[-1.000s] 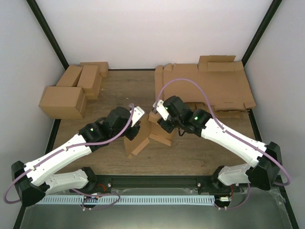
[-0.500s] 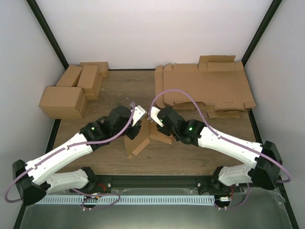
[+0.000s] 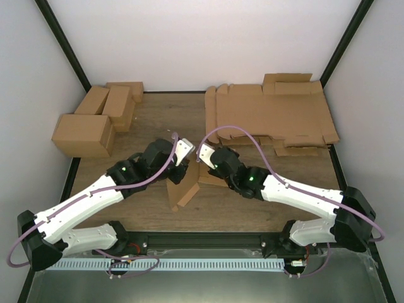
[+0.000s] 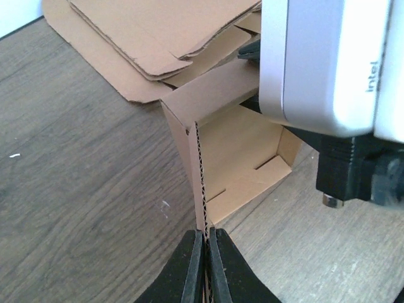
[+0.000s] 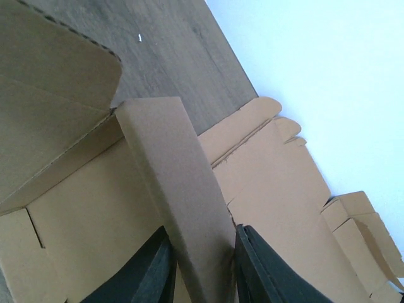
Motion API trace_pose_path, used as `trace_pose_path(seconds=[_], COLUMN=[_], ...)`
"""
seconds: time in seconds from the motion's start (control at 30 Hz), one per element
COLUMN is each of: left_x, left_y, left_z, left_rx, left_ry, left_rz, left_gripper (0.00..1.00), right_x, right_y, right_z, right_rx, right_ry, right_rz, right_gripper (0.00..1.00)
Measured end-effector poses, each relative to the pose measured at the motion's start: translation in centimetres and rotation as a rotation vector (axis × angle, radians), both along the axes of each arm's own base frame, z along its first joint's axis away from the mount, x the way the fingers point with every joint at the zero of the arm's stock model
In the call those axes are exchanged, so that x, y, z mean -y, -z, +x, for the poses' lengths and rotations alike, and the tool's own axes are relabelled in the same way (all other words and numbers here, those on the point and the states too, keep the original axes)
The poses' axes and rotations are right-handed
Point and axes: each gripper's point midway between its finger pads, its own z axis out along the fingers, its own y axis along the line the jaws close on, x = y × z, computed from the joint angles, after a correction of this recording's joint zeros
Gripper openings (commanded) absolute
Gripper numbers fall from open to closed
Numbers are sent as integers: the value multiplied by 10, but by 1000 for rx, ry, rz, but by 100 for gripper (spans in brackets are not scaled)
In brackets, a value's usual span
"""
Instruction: Fold the paper box
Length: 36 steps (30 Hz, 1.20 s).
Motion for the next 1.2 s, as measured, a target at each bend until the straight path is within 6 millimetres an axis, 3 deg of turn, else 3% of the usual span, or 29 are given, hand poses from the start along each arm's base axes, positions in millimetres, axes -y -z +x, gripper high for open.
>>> trace_pose_path(seconds=[0.37,0.5,0.6,0.67,0.73,0.83,0.97,1.1,1.2], left_x=[8,8,17,12,9,11,-10,-37,-57], left_y=[-4,-8,-33,-45,-58,-104,-153,-157,-140], left_z=[2,2,3,5,1,-7,-14,-12,-7], left_rx=[-108,-152,-136,-132,-128,-76,2,13,-11], left_ry=[-33,-42,-20,-42,-40,-14,-57,-177,-286], left_rz=[-66,-107,-184,-210,-240,-356,-469,-489,-473], left_gripper=[4,28,54,65,70,75,82,93,99], right_x=[-1,-2,-6,-6,-6,-6,2,2,-1], right_y=[-2,-3,-3,-6,-4,21,42,62,85], right_z=[4,4,1,0,-1,0,12,24,24], right_rx=[87,103,95,83,47,-102,-286,-454,-590], right_ry=[-8,-13,-30,-23,-22,-24,54,158,221], right_rz=[25,28,39,77,105,133,232,363,458], right_gripper=[7,4,3,3,4,3,1,1,1])
